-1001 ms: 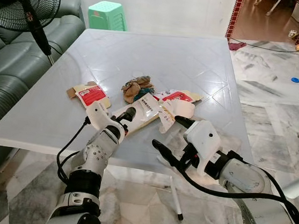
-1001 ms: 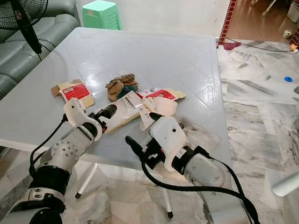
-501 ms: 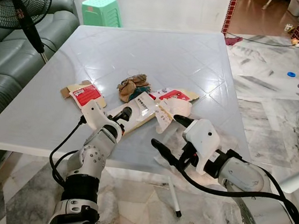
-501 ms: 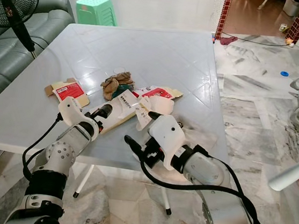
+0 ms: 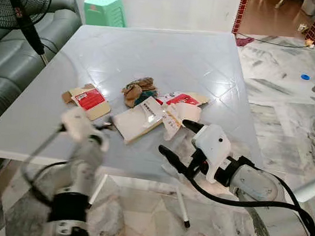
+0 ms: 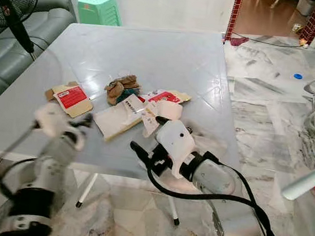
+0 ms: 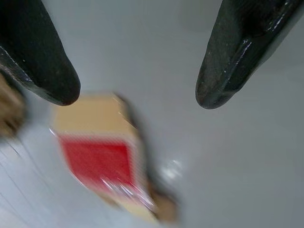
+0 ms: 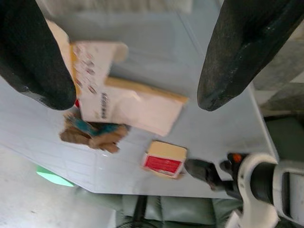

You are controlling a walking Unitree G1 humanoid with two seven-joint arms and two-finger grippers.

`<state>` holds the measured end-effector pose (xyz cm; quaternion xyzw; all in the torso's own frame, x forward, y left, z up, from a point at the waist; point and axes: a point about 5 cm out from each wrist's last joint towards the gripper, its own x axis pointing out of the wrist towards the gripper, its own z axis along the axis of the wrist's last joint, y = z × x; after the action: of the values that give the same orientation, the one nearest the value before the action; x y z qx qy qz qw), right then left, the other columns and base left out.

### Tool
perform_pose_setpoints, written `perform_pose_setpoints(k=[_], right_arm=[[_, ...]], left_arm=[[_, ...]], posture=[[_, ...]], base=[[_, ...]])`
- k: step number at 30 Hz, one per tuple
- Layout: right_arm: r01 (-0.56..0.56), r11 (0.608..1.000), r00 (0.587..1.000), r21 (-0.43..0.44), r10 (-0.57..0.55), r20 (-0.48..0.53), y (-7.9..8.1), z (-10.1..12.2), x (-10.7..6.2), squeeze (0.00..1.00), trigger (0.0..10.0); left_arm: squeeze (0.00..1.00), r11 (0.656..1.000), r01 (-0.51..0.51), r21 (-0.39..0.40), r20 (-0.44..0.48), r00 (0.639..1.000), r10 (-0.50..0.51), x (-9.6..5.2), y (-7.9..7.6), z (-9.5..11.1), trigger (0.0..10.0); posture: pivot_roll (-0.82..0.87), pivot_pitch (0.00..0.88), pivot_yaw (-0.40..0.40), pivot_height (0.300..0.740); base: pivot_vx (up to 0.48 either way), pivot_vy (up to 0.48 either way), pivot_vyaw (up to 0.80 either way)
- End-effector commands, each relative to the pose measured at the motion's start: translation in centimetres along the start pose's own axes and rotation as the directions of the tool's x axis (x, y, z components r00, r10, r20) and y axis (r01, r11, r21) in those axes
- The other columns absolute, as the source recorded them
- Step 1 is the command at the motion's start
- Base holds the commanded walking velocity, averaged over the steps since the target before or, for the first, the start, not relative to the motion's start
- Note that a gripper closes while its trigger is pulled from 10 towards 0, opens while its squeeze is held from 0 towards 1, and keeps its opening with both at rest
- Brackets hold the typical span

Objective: Picking trash to rubbish bin

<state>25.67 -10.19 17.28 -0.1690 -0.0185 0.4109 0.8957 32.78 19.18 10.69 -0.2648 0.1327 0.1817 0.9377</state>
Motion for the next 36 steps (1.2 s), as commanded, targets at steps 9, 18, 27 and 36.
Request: perform_pose_setpoints(k=[9,18,27,36], right_arm=[[-0.034,0.998,0.995,0.057,0.029,0.095,0.4,1.3,0.8,0.00,10.0],[-0.134,0.984,0.984,0.118,0.119,0.130,1.6,1.7,0.7,0.00,10.0],[0.045,0.994,0.996,0.097,-0.052,0.070,0.1,0.5,1.0,0.00,10.0],[0.121,0.988,0.990,0.097,-0.127,0.057,-0.7,0.1,0.7,0.00,10.0]], left_arm=[[0.00,0.999,0.032,0.017,0.052,0.998,-0.032,1.7,0.0,1.1,10.0],[0.00,0.994,0.105,-0.010,0.041,0.994,-0.105,2.8,-0.9,1.3,10.0],[0.00,0.974,0.212,-0.084,-0.046,0.975,-0.216,2.5,-4.3,-1.1,10.0],[0.00,0.995,0.097,-0.017,0.093,0.991,-0.095,3.2,-2.1,0.3,10.0]], posture=[[-0.10,0.033,0.066,0.740],[-0.11,0.038,0.070,0.740],[-0.12,0.052,0.073,0.740],[-0.12,0.060,0.069,0.740]], base=[[0.000,0.000,0.00],[0.000,0.000,0.00],[0.000,0.000,0.00],[0.000,0.000,0.00]])
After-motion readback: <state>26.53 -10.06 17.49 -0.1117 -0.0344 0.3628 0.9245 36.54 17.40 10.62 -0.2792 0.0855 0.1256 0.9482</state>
